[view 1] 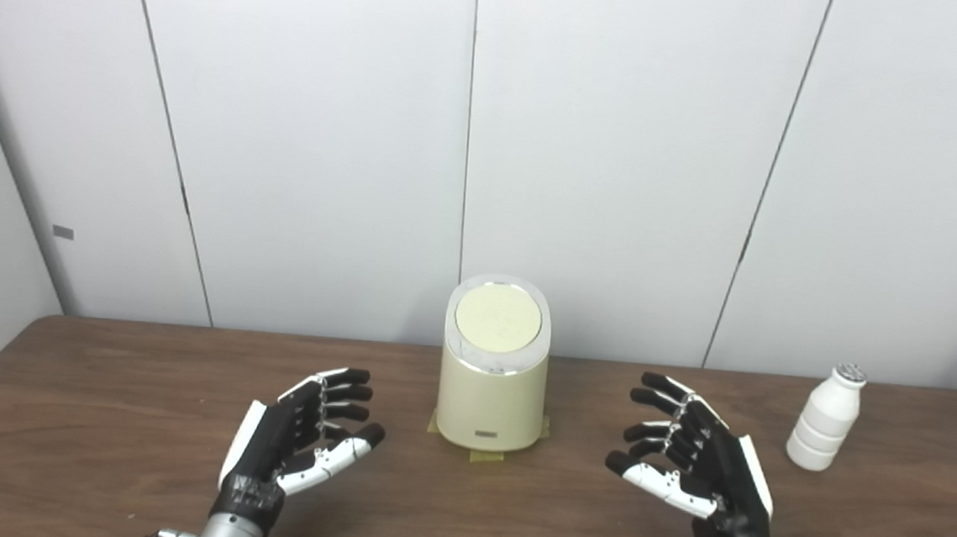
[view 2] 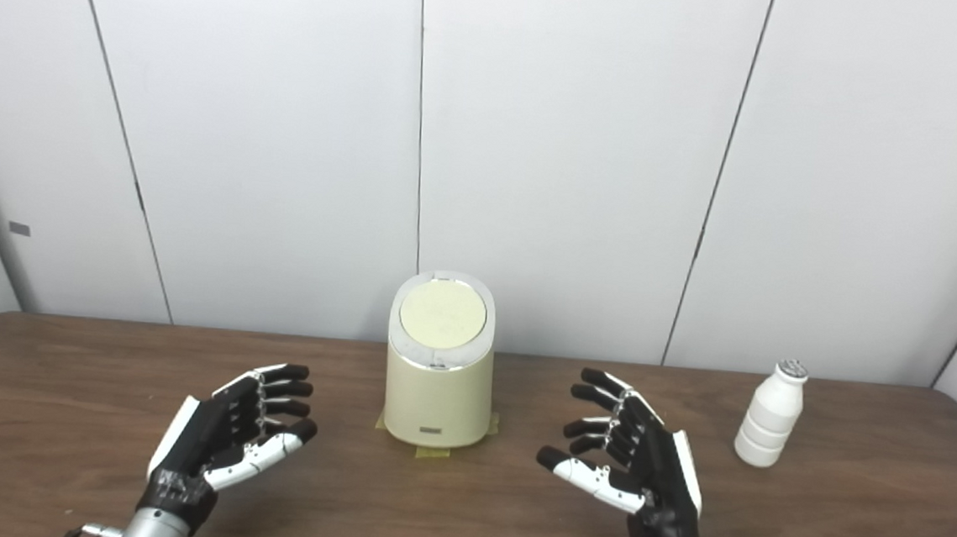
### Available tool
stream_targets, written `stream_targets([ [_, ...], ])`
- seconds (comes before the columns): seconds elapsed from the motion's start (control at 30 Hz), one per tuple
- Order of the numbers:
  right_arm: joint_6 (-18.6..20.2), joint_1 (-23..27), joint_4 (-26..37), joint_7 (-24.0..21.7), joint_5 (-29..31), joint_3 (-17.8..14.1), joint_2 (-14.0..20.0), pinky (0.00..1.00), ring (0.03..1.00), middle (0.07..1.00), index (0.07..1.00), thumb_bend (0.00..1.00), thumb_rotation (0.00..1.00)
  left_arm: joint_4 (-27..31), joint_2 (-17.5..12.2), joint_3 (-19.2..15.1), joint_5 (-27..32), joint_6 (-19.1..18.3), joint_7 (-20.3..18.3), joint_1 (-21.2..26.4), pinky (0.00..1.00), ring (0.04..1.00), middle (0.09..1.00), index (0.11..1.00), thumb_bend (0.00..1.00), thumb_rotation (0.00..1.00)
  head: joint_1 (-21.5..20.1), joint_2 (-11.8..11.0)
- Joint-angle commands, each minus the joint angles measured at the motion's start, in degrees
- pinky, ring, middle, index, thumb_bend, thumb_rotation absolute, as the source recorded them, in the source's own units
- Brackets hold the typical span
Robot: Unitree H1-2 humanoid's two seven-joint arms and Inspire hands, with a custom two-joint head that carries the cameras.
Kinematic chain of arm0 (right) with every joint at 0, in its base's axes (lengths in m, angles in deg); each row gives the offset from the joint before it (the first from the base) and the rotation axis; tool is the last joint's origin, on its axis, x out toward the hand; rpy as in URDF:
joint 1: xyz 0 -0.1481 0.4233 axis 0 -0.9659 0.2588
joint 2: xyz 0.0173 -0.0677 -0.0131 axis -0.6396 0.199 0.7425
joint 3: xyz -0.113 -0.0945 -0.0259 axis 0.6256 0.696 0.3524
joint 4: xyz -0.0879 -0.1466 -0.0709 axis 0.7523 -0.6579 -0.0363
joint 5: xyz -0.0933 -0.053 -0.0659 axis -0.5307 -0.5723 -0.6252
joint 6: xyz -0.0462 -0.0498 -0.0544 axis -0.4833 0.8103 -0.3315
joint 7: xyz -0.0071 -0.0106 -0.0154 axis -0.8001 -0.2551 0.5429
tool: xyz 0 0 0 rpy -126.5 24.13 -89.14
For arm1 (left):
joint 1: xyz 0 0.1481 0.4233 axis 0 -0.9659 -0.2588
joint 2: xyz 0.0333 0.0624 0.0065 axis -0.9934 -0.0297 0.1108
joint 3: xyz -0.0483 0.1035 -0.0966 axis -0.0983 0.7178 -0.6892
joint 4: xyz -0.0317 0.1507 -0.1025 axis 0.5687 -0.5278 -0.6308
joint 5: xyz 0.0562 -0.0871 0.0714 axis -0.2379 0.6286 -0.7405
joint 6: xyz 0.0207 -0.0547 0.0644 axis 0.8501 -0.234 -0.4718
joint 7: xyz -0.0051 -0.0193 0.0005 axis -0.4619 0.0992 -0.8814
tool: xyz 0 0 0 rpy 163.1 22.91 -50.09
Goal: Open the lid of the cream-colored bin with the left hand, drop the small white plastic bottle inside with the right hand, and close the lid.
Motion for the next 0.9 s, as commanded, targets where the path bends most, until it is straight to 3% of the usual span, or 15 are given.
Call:
stream_targets([
  [0.0, -0.7, 1.8, 1.6, 0.3, -0.3, -0.1, 0.0, 0.43, 0.532, 0.718, 0.742, 0.85, 0.18, 0.7, -0.5, -0.1, 0.4, 2.0, 0.1, 2.6, 0.55, 0.681, 0.728, 0.768, 0.7, 0.25, -0.1, 0.0],
  [0.73, -0.6, 2.2, 1.3, 0.1, 0.2, 0.1, -0.4, 0.43, 0.529, 0.713, 0.733, 0.84, 0.15, 0.1, 0.2, -0.1, 0.4, 2.1, 0.6, 2.8, 0.53, 0.671, 0.728, 0.769, 0.7, 0.25, 0.5, -0.4],
  [0.87, -0.9, 2.5, 0.7, 0.3, -0.2, 0.2, -0.4, 0.43, 0.536, 0.719, 0.741, 0.83, 0.16, 0.6, 1.8, -0.3, 0.2, 1.4, 2.2, 2.6, 0.58, 0.738, 0.802, 0.817, 0.73, 0.28, 0.4, -0.5],
])
